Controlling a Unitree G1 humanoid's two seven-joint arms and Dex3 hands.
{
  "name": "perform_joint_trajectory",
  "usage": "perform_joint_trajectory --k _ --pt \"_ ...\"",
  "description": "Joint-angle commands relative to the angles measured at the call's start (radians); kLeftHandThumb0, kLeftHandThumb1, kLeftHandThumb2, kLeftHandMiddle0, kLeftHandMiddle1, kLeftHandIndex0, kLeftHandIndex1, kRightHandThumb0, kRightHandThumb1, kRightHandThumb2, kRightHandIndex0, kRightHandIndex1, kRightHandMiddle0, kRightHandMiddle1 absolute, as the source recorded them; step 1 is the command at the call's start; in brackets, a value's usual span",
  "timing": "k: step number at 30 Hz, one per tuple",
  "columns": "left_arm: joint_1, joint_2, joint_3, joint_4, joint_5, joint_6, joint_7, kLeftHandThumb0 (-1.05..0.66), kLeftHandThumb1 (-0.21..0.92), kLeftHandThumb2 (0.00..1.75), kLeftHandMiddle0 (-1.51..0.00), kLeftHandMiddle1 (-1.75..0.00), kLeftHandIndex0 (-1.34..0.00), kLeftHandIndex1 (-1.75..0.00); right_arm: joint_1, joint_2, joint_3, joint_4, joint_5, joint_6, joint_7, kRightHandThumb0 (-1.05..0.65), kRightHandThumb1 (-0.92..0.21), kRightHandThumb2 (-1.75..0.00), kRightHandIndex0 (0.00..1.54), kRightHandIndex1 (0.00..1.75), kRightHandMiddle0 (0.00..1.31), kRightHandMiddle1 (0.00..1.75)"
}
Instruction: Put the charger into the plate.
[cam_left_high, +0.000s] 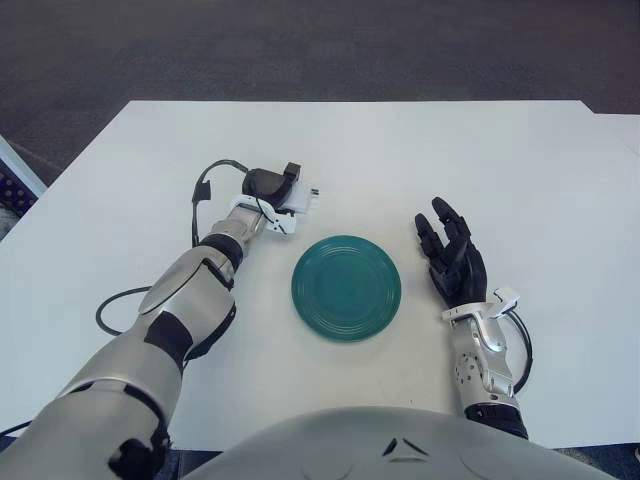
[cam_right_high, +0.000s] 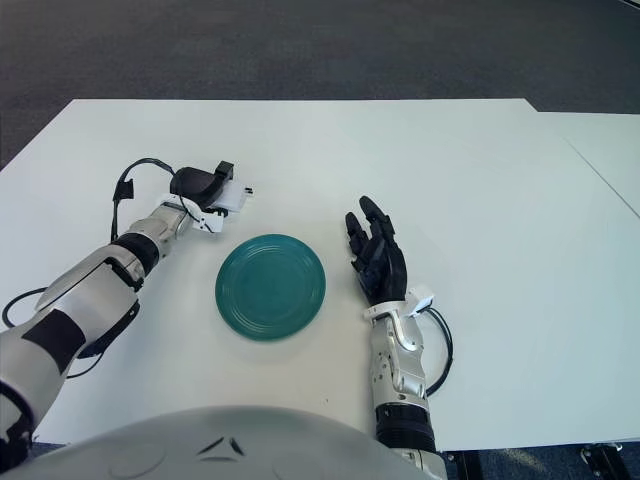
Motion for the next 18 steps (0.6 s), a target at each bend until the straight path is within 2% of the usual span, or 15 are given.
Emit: perform_joint_trajectory --k 1,4,7,10,15,18 --pt "-0.029 0.02 0.081 -0.082 -0.073 -0.006 -0.029 -0.43 0.43 1.17 -1.04 -1.75 -0.52 -1.75 0.034 0.006 -0.003 0.044 0.007 0.04 -0.011 -0.94 -0.92 -0.87 0.14 0.0 0.0 0.41" --pt "-0.023 0.038 0.161 -0.182 -0.145 -0.016 -0.068 -0.43 0.43 1.17 -1.04 -1.75 -0.52 -1.75 0.034 0.004 -0.005 0.057 0.002 0.031 -0.01 -0.94 -0.92 -0.88 0.15 0.01 0.0 0.43" --pt "-0.012 0.05 0.199 -0.253 -0.174 -0.011 -0.087 -0.43 0.42 1.17 -1.04 -1.75 -0.52 -1.75 0.032 0.003 -0.008 0.068 0.002 0.026 -0.007 -0.93 -0.92 -0.88 0.16 0.01 0.0 0.44" --pt "0.007 0.09 0.262 -0.431 -0.209 0.004 -0.126 -0.43 0.42 1.17 -1.04 -1.75 -0.52 -1.75 0.028 -0.003 -0.008 0.085 -0.003 0.016 0.001 -0.93 -0.92 -0.87 0.16 0.01 0.0 0.46" --pt "0.061 0.121 0.336 -0.708 -0.23 0.081 -0.203 -0.43 0.43 1.17 -1.03 -1.75 -0.52 -1.75 0.021 -0.01 -0.007 0.109 -0.013 0.002 0.011 -0.95 -0.92 -0.87 0.17 0.01 0.0 0.48" --pt "0.085 0.125 0.358 -0.822 -0.223 0.132 -0.244 -0.43 0.43 1.17 -1.03 -1.75 -0.52 -1.75 0.016 -0.013 -0.008 0.122 -0.014 -0.003 0.016 -0.96 -0.92 -0.86 0.18 0.01 0.0 0.49"
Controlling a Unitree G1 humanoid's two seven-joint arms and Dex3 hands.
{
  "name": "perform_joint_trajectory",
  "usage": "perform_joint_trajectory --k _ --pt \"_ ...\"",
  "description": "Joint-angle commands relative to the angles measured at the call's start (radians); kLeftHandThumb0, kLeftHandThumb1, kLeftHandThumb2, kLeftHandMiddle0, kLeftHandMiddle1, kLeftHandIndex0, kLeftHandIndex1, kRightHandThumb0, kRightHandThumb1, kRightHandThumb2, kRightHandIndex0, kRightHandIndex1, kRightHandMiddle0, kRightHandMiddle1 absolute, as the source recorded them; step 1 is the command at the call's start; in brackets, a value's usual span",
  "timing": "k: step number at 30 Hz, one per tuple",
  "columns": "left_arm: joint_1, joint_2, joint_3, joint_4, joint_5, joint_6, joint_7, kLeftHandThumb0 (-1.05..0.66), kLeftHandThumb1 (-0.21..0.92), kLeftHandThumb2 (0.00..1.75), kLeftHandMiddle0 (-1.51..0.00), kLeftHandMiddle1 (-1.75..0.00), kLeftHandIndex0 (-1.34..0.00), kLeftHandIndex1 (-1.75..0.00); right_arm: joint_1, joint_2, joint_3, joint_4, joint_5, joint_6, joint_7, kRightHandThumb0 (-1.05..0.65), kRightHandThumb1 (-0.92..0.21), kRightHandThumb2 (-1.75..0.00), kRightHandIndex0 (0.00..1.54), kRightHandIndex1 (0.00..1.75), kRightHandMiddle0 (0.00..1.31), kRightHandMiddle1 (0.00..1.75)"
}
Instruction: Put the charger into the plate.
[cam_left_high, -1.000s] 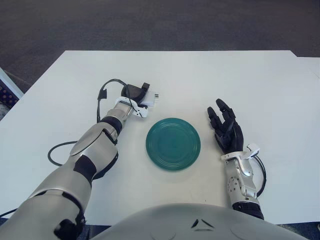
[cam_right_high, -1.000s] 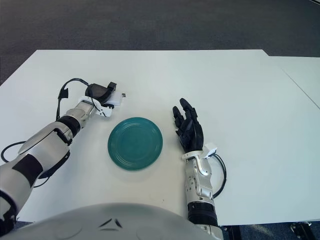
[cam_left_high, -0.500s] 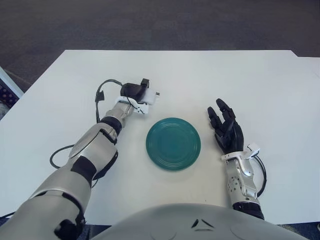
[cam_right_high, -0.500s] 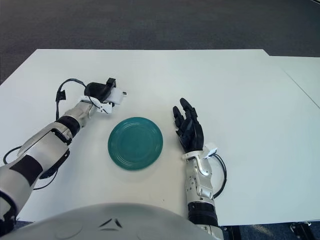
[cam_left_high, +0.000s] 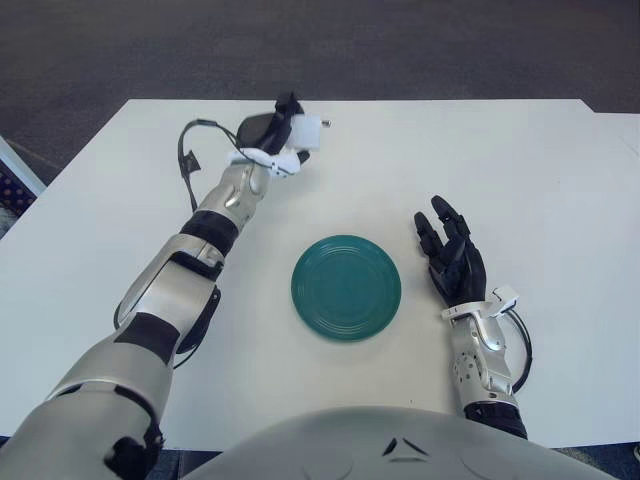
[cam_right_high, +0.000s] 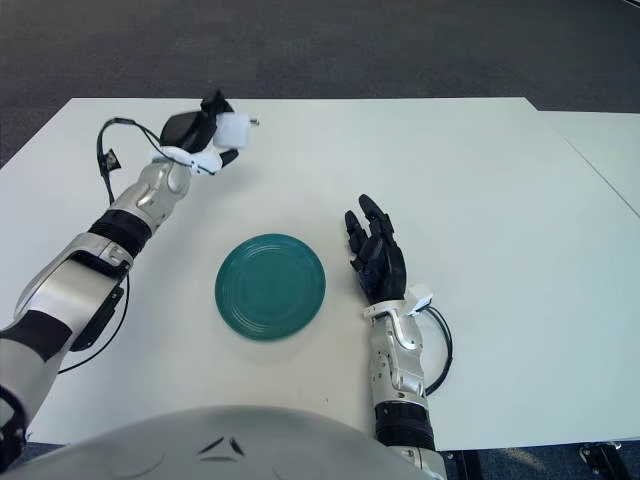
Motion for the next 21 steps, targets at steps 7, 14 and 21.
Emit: perform_joint_trajectory --k 7,14,21 --pt "0.13 0.057 0.071 -0.405 0.003 0.112 -0.165 -0.43 0.42 1.18 -1.05 -1.75 -0.53 -1.75 0.027 -0.011 -0.011 0.114 -0.002 0.032 0.003 -0.97 -0.92 -0.85 0.19 0.01 0.0 0.52" --pt "0.33 0.06 0.027 -0.683 0.038 0.123 -0.269 -0.44 0.4 1.2 -1.08 -1.75 -0.54 -1.75 0.022 -0.011 -0.01 0.125 -0.026 0.018 -0.023 -0.97 -0.92 -0.86 0.19 0.01 0.0 0.54" --pt "0.451 0.063 -0.032 -0.831 0.08 0.131 -0.388 -0.44 0.39 1.22 -1.1 -1.75 -0.55 -1.75 0.021 -0.012 -0.003 0.125 -0.054 0.006 -0.047 -0.96 -0.92 -0.88 0.19 0.0 0.0 0.53"
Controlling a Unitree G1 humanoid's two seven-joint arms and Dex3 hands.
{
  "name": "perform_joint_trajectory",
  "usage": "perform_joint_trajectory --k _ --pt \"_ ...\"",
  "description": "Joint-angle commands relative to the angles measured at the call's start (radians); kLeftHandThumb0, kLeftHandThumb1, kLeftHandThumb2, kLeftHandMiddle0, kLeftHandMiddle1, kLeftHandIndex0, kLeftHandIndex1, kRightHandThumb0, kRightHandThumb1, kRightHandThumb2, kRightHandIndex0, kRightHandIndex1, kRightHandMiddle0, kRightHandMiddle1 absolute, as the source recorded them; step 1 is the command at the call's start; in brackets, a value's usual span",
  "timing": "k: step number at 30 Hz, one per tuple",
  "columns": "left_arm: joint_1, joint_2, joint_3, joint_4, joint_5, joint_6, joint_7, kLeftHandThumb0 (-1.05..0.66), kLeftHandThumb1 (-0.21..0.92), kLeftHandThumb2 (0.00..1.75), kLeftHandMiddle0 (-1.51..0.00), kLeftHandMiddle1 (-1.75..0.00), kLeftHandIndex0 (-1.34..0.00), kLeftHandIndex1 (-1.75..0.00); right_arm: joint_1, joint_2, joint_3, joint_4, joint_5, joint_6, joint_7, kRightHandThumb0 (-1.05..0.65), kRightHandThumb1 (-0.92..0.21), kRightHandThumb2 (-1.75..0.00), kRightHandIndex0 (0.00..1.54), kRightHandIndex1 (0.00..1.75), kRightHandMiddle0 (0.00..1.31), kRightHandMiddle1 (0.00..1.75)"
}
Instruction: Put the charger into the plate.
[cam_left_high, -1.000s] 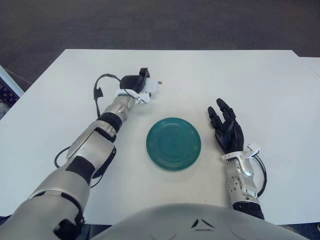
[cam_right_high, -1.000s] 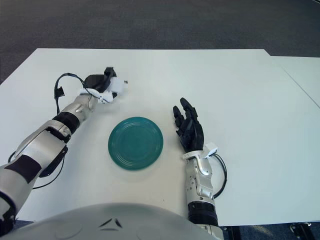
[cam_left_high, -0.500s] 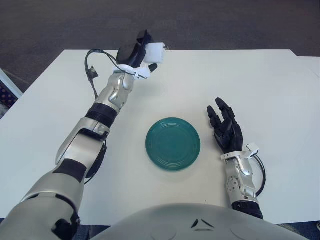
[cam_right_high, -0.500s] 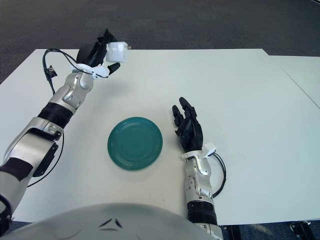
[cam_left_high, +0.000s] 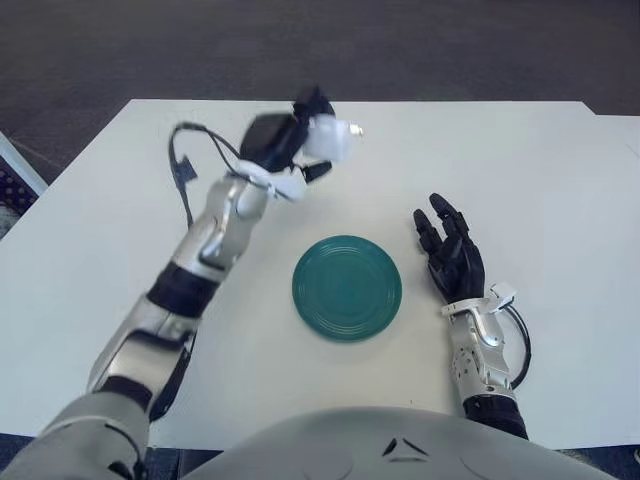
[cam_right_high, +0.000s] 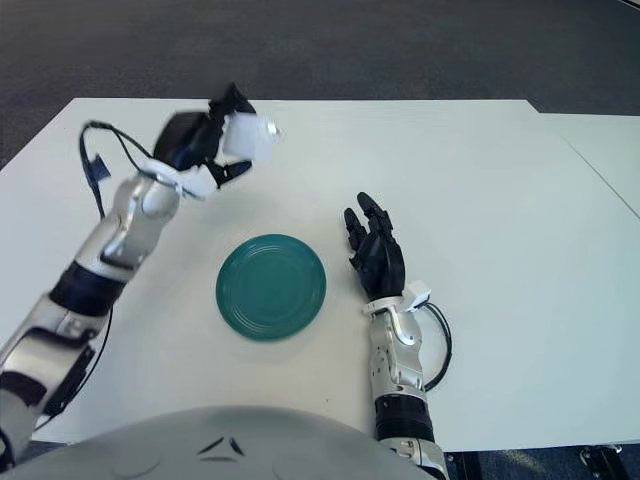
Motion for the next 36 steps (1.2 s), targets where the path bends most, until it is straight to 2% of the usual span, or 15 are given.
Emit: perform_joint_trajectory --k 1,7,12,16,20,26,36 --pt "0.043 0.019 -0.027 -0.076 0.029 -0.002 -0.072 -0.44 0.38 1.23 -1.11 -1.75 -0.55 -1.75 0.045 0.0 -0.003 0.072 -0.015 0.038 -0.023 -0.96 -0.92 -0.89 0.19 0.0 0.0 0.53" --pt "0.12 0.071 -0.081 -0.122 0.081 -0.097 -0.132 -0.46 0.33 1.29 -1.1 -1.75 -0.59 -1.75 0.046 0.003 -0.003 0.068 -0.01 0.043 -0.026 -0.93 -0.92 -0.9 0.2 0.0 0.0 0.52" --pt "0.158 0.134 -0.09 -0.19 0.108 -0.131 -0.253 -0.47 0.32 1.3 -1.1 -1.75 -0.6 -1.75 0.042 0.003 -0.003 0.074 -0.006 0.044 -0.019 -0.92 -0.92 -0.9 0.2 0.0 0.0 0.51" --pt "0.188 0.145 -0.104 -0.18 0.137 -0.15 -0.284 -0.47 0.3 1.33 -1.1 -1.75 -0.62 -1.75 0.041 0.003 -0.002 0.079 -0.004 0.042 -0.015 -0.91 -0.92 -0.9 0.19 0.0 0.0 0.5" --pt "0.145 0.166 -0.148 -0.143 0.16 -0.195 -0.374 -0.48 0.27 1.36 -1.07 -1.75 -0.64 -1.75 0.042 0.009 -0.002 0.08 -0.002 0.039 -0.017 -0.9 -0.92 -0.9 0.19 0.0 0.0 0.51" --pt "0.139 0.18 -0.155 -0.146 0.163 -0.228 -0.457 -0.5 0.23 1.42 -1.04 -1.75 -0.68 -1.75 0.043 0.017 -0.001 0.079 -0.009 0.038 -0.031 -0.89 -0.92 -0.91 0.19 0.0 0.0 0.54" --pt "0.123 0.191 -0.163 -0.079 0.241 -0.338 -0.404 -0.53 0.17 1.49 -1.03 -1.75 -0.72 -1.75 0.041 0.023 0.013 0.081 -0.029 0.029 -0.054 -0.87 -0.92 -0.92 0.19 0.0 0.0 0.54"
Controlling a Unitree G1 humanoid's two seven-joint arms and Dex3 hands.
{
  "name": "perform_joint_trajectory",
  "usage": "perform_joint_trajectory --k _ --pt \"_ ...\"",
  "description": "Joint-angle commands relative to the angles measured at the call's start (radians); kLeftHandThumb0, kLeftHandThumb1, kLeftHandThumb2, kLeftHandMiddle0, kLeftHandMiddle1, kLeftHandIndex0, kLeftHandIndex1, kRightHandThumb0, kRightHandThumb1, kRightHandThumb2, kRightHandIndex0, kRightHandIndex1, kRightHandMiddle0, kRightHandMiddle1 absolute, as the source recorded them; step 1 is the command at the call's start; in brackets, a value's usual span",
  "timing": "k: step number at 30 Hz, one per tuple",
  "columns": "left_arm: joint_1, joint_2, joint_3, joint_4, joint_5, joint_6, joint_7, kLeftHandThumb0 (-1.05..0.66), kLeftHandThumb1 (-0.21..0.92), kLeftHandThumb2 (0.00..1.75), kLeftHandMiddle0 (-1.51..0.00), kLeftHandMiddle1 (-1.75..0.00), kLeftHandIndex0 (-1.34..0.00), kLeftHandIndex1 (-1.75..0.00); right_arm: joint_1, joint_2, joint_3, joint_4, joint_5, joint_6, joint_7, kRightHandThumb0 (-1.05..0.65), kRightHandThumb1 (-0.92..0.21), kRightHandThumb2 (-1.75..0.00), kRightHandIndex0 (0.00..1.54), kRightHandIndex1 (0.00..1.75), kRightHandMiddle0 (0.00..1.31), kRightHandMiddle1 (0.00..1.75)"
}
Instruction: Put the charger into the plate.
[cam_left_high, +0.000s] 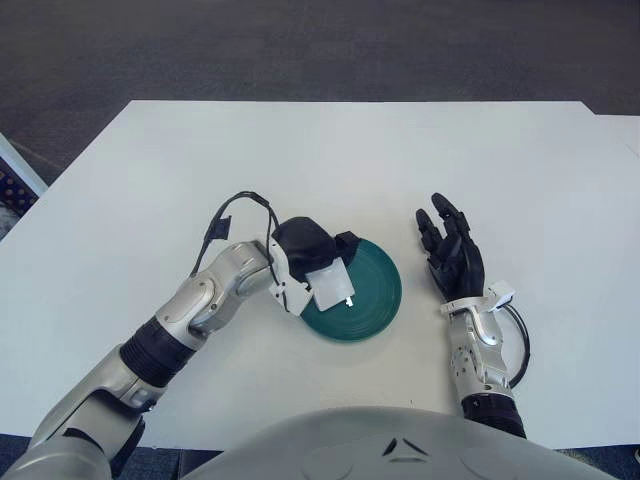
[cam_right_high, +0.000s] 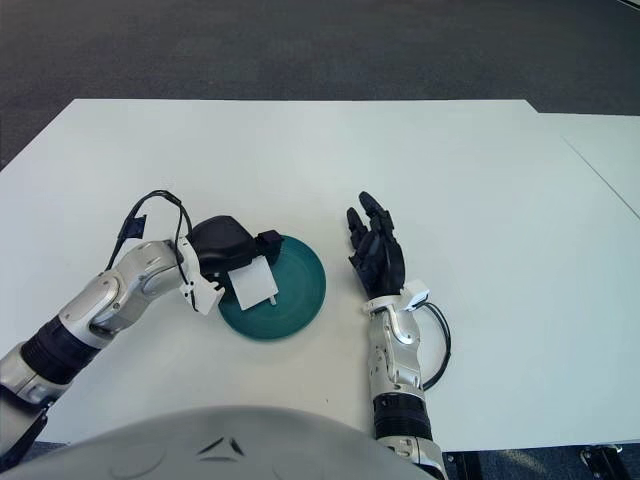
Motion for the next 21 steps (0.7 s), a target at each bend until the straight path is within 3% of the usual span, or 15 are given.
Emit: perform_joint_trajectory --k 1,14,21 --pt "-0.026 0.02 0.002 0.021 0.04 -0.045 0.035 -0.53 0.17 1.49 -1.03 -1.75 -0.73 -1.75 0.046 0.012 0.006 0.075 -0.014 0.038 -0.017 -0.87 -0.92 -0.92 0.19 0.0 0.0 0.53" --pt "-0.068 0.055 -0.026 0.094 0.141 -0.213 0.106 -0.51 0.2 1.45 -1.01 -1.75 -0.7 -1.75 0.034 0.02 0.016 0.097 -0.009 0.014 -0.019 -0.87 -0.92 -0.92 0.2 0.0 0.0 0.55" --pt "-0.061 0.047 -0.031 0.1 0.163 -0.248 0.119 -0.47 0.31 1.32 -1.06 -1.75 -0.61 -1.75 0.031 0.025 0.02 0.102 -0.007 0.008 -0.019 -0.88 -0.92 -0.92 0.2 0.0 0.0 0.52"
